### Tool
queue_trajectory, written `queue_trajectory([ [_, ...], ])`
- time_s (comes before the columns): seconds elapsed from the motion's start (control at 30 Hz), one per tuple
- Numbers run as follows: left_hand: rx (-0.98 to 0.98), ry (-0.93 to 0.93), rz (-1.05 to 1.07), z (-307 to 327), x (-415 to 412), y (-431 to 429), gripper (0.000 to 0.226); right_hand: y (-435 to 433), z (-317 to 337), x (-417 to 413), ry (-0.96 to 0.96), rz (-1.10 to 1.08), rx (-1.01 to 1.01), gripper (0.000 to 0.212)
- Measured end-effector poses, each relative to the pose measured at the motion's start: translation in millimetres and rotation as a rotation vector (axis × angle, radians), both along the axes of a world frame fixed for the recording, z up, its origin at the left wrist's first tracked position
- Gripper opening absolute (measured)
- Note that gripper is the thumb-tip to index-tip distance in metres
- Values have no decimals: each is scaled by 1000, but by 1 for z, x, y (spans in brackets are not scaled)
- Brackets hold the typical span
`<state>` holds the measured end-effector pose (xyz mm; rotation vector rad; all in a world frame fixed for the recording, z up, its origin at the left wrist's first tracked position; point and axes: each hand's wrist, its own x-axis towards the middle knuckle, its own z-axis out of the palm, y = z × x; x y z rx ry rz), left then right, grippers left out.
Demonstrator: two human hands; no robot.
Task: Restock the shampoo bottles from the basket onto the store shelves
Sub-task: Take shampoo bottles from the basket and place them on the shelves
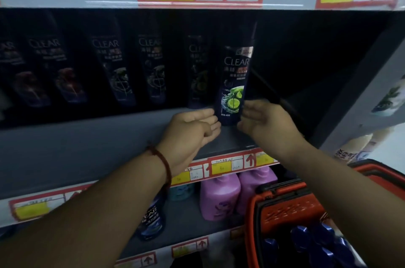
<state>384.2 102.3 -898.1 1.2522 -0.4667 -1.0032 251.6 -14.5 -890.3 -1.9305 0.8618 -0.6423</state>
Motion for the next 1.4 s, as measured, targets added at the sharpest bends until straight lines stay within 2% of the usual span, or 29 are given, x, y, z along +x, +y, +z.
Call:
queue_trajectory([
  [0.07,1,5,-34,2,5,-7,60,-2,-2,5,9,25,15,59],
  [0.2,29,-99,-66,2,10,-21,66,-17,-4,19,59,46,39,58],
  [0.3,43,-152,-81,1,13,-29,71,-30,-8,30,63,42,61,69],
  [0.43,9,-71,-12,0,15,-38,64,-40,-11,40,110,34,76,64],
  [0.6,-13,-23,22,-2,15,-45,61,-49,-11,45,162,2,58,43],
  [0.8,-10,-8,22,5,13,-47,65,-51,-2,45,224,89,37,59],
  [0.87,29,-107,30,7,12,-47,62,-51,0,39,200,84,26,58],
  [1.0,153,-478,31,14,4,-34,58,-38,1,8,180,54,-56,66],
  [1.1,215,-686,-75,28,-15,-15,58,-25,11,-27,212,63,-175,69],
  [1.27,214,-857,-281,50,-61,6,57,3,37,-88,228,71,-235,70],
  [1.4,215,-1175,-430,52,-94,10,69,21,46,-139,323,4,-300,68],
])
